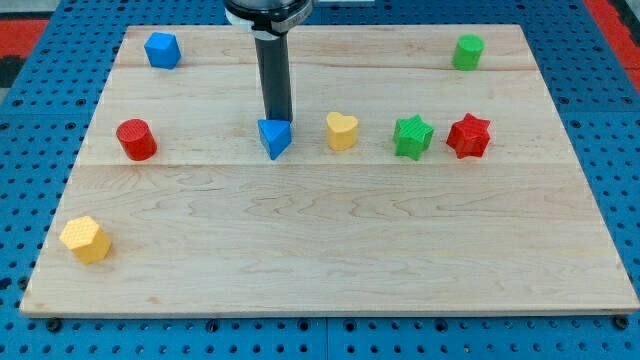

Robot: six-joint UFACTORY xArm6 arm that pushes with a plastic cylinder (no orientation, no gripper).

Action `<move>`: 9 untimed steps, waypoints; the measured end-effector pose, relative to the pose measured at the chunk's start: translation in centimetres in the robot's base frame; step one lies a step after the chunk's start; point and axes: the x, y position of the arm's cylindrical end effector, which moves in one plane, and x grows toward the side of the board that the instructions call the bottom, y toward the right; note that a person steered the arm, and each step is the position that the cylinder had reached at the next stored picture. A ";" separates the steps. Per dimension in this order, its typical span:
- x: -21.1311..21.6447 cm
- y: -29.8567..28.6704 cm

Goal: Push the red circle slightly upwards

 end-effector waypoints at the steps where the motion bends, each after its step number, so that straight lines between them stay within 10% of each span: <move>1: -0.7 -3.9; 4: 13.9 -7.4; 6: 6.5 -16.6; 9: 1.5 -9.2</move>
